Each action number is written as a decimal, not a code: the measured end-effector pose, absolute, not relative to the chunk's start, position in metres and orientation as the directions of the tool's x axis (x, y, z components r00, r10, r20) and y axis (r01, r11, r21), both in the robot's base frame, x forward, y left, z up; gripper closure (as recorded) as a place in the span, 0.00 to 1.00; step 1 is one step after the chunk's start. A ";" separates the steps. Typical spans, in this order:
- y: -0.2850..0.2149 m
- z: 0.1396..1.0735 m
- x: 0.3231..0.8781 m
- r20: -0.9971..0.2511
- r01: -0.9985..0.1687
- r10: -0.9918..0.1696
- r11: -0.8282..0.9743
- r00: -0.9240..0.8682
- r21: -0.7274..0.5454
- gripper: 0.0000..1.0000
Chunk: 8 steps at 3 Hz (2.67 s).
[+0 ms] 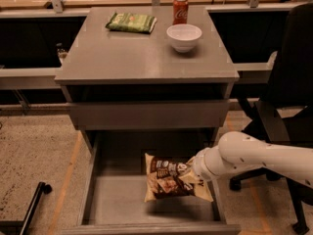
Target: Pick brown chip bag from middle drawer and place on counter
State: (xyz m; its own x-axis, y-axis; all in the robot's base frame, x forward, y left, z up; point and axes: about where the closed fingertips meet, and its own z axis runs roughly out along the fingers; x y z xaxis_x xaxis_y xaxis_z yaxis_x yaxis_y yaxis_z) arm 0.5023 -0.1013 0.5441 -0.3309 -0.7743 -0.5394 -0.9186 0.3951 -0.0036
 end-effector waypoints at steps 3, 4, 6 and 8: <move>-0.081 0.760 0.543 -0.633 -0.925 -0.773 0.209 0.042 -0.317 1.00; -0.081 0.842 0.566 -0.600 -0.891 -0.788 0.164 0.141 -0.424 1.00; -0.080 0.878 0.578 -0.607 -0.863 -0.776 0.180 0.170 -0.472 1.00; -0.040 0.963 0.615 -0.542 -0.719 -0.758 0.142 0.364 -0.681 1.00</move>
Offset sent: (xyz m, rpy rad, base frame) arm 0.0395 0.0218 0.2370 0.0797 -0.4109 0.2265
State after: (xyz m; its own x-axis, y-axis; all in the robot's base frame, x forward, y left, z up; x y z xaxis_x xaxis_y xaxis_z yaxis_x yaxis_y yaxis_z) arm 0.6148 -0.0401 0.9628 0.3638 -0.7577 -0.5418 -0.7187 0.1417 -0.6807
